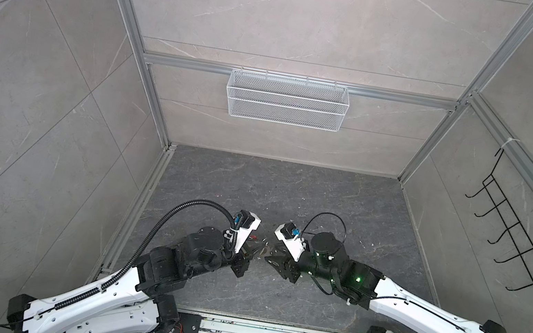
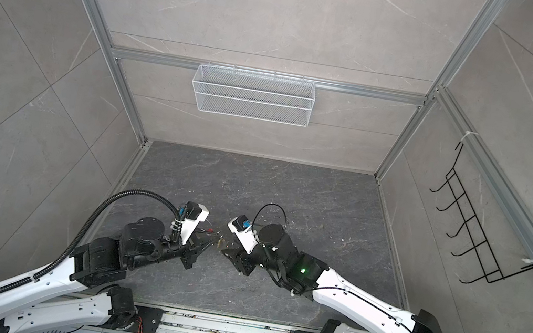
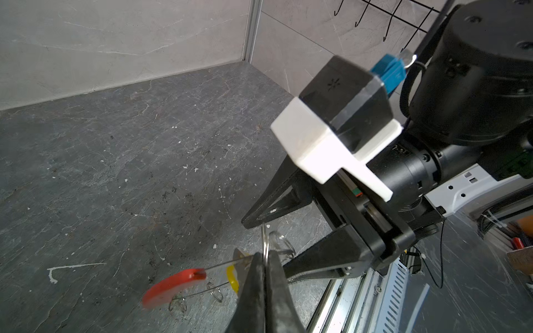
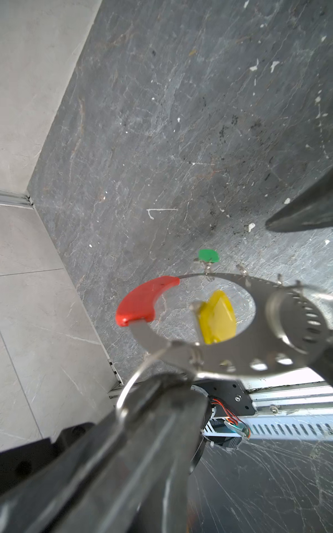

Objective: Remove the keys from the keyring

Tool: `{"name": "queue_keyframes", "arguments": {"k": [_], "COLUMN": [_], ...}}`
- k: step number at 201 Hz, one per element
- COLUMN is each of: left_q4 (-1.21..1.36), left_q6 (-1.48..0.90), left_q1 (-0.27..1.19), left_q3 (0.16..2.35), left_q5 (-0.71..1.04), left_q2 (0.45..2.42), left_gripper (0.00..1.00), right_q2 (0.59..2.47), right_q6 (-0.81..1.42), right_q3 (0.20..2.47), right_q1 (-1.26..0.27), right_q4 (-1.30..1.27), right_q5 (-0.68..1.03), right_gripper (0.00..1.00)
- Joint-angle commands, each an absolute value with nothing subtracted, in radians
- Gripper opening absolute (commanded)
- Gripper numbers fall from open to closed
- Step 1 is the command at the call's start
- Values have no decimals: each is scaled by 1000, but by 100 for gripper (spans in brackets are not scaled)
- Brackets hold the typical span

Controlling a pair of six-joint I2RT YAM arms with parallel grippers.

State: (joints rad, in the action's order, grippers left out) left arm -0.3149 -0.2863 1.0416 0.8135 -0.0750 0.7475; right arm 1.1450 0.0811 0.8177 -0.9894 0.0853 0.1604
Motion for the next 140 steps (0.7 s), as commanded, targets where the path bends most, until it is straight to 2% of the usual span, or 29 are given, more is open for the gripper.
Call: {"name": "queue_keyframes", "arguments": {"k": [1, 31, 72, 82, 92, 111, 140], "left_q4": [-276, -281, -290, -292, -289, -274, -274], "left_q6": [-305, -305, -310, -312, -318, -325, -336], "left_q1": [1038, 1038, 1038, 1038, 1038, 1039, 1038], "left_q3": [862, 865, 855, 845, 831, 805, 781], "left_q5": [-62, -66, -101, -124, -146, -168, -195], "left_q2": [739, 739, 735, 733, 728, 717, 700], "left_gripper": [0, 0, 0, 0, 8, 13, 15], "right_q2": [1158, 1158, 1152, 1156, 1161, 1177, 1186], "right_q6": [67, 62, 70, 71, 70, 64, 44], "right_q3": [848, 852, 897, 921, 946, 982, 1010], "right_q1": [-996, -996, -999, -1005, -1013, -1033, -1061], "right_q4": [61, 68, 170, 225, 282, 363, 413], "right_q5": [143, 131, 101, 70, 24, -63, -187], "right_gripper": [51, 36, 0, 0, 0, 0, 0]}}
